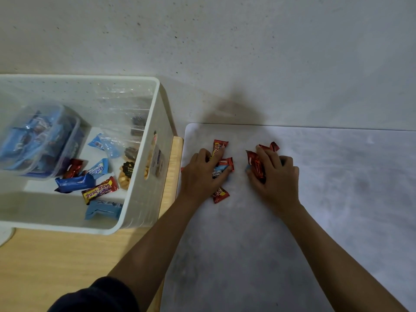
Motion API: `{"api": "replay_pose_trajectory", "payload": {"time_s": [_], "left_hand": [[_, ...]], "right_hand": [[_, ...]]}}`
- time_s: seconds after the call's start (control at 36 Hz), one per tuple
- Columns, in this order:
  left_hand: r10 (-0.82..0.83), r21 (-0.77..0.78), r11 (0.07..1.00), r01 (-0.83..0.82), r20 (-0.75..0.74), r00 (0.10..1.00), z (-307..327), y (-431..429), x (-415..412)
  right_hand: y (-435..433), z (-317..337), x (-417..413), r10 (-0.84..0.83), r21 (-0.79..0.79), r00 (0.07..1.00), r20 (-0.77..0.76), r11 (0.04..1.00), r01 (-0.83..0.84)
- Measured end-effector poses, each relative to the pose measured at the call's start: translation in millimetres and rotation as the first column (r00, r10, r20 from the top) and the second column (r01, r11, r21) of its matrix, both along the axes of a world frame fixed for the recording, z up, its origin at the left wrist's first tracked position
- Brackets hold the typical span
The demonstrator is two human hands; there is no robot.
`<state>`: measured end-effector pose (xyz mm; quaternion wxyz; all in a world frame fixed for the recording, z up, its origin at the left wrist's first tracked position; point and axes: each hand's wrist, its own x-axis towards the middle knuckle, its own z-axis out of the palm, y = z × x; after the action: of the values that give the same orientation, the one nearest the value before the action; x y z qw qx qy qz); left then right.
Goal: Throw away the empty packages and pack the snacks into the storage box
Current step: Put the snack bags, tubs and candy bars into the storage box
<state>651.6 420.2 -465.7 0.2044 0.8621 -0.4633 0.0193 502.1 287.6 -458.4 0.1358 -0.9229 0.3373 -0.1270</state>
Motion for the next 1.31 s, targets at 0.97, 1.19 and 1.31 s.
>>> {"api": "replay_pose_trajectory", "payload": {"time_s": [0.97,1.19,1.31], "left_hand": [[0.096,-0.065,0.993,-0.094,0.014,0.995,-3.2,4.9,-8.6],[0.076,-0.113,0.991,-0.079,-0.030,0.997,-0.7,8.0,-8.3],[0.097,-0.115,0.988,-0.104,-0.065,0.993,1.5,7.5,-5.5]], "right_hand": [[10.7,-5.8,4.2,0.063,-0.032,0.984,-0.166,0.997,-0.069],[7.5,-7.7,5.9,0.105,-0.122,0.993,-0.049,0.986,-0.110],[5.6,-5.4,6.7,0.106,-0.053,0.993,0.057,0.993,-0.104]]}}
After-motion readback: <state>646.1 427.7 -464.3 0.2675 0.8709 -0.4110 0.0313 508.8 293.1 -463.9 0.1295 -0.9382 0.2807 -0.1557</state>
